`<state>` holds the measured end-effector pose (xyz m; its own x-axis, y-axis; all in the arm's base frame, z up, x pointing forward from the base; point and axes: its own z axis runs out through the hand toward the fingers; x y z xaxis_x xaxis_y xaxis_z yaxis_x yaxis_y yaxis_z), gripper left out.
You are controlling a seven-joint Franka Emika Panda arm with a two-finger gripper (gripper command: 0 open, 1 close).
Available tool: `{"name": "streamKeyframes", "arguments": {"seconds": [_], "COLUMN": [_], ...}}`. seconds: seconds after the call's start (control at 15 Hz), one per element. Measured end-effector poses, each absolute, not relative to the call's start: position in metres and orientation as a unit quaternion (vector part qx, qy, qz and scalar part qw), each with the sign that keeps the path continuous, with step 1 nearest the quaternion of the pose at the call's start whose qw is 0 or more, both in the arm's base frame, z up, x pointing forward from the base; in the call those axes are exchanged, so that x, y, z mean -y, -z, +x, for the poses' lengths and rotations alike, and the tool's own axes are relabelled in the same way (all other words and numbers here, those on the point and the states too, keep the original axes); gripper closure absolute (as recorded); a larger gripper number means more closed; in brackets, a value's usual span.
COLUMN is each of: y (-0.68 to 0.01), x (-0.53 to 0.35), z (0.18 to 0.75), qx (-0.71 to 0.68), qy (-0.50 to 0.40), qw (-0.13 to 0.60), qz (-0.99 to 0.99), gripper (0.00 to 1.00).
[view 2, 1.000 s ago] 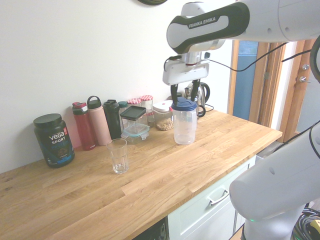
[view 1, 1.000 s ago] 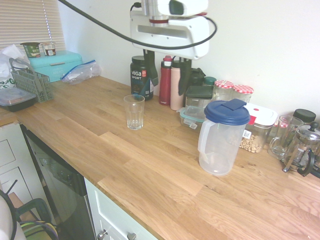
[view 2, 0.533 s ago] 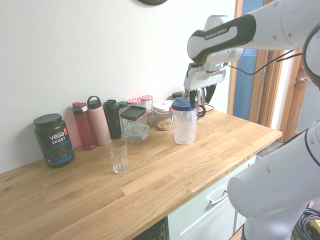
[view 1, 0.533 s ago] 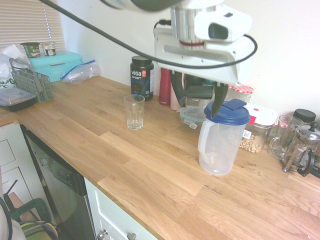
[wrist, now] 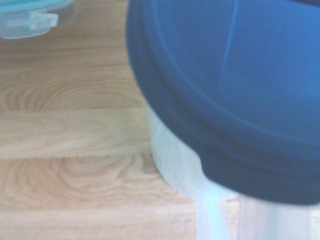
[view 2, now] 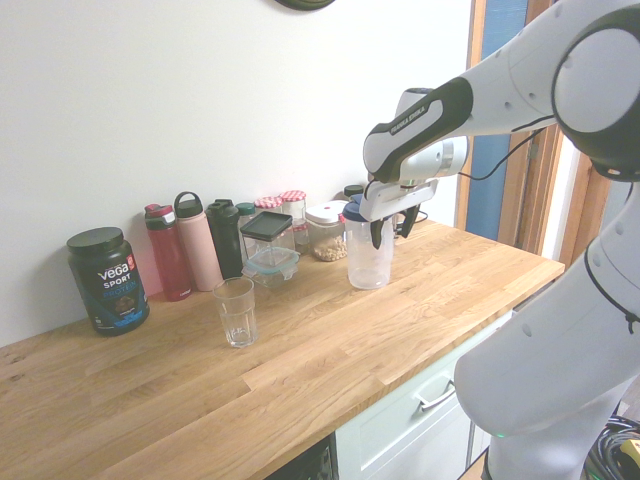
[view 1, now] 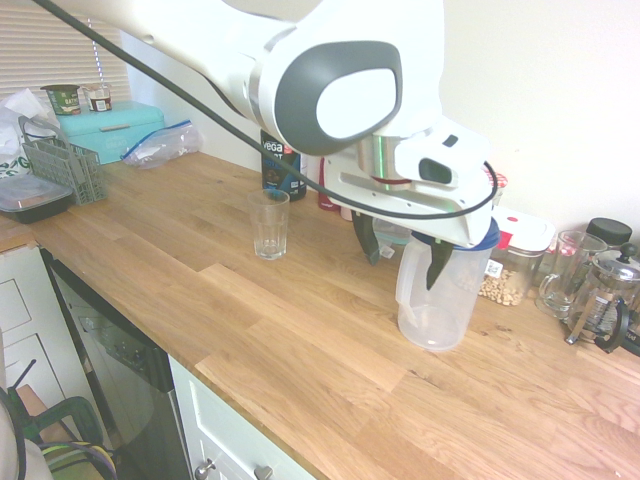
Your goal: Pour me some water
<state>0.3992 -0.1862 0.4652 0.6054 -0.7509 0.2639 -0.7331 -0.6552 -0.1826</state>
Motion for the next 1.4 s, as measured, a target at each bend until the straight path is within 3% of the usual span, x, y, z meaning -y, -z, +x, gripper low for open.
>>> {"name": "streamKeyframes", "arguments": {"seconds": [1.4], "y": [-0.462], "x": [0.204], "z": [0.438], "qx": [-0.411], "qy": [0.166], "qw": [0.051], "qz": [-0.895], "gripper": [1.0]}}
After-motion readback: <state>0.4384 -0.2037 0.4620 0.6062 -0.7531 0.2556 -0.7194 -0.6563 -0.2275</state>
